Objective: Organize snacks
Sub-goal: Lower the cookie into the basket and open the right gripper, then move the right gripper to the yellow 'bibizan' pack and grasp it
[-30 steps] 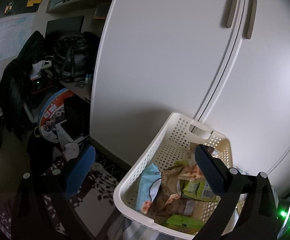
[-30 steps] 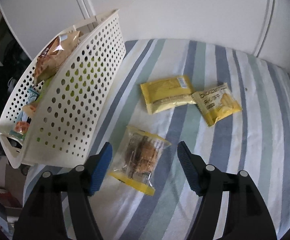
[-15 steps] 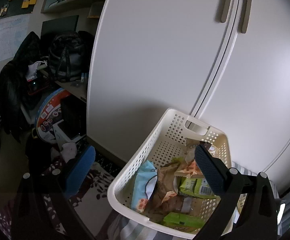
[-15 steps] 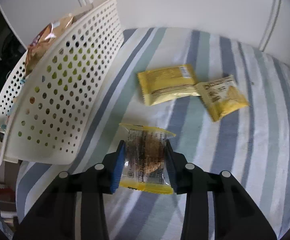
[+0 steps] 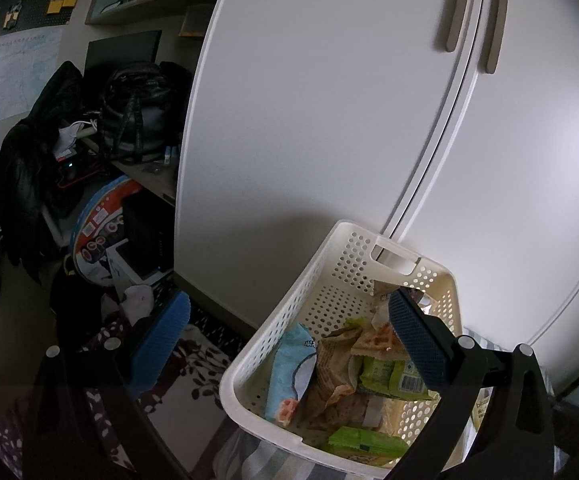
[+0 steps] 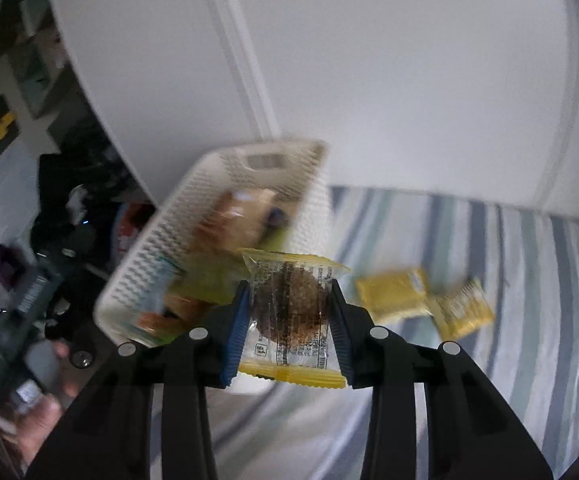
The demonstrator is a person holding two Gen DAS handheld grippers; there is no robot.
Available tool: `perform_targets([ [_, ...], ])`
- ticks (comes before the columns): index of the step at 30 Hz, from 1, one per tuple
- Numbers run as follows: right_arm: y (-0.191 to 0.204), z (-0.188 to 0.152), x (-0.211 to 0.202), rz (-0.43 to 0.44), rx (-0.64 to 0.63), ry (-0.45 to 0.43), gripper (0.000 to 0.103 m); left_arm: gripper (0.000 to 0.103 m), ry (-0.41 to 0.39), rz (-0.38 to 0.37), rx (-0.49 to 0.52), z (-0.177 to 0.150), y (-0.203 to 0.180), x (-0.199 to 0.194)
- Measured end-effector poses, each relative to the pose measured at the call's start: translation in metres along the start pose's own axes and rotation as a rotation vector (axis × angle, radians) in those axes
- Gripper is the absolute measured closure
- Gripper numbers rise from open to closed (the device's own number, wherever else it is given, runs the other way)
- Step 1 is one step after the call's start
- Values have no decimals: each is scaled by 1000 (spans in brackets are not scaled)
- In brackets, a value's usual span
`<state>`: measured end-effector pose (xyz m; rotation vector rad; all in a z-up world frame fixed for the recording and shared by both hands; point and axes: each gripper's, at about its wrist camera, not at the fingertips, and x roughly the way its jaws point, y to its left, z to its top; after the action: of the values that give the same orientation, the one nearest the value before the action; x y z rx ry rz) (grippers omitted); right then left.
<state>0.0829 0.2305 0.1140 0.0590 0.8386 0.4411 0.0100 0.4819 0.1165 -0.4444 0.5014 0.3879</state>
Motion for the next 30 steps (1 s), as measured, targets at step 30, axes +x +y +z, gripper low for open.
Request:
perform_targets([
  [30,-34,-6,12,-12,116,18,35,2,9,-15,35,-3,-14,-1],
])
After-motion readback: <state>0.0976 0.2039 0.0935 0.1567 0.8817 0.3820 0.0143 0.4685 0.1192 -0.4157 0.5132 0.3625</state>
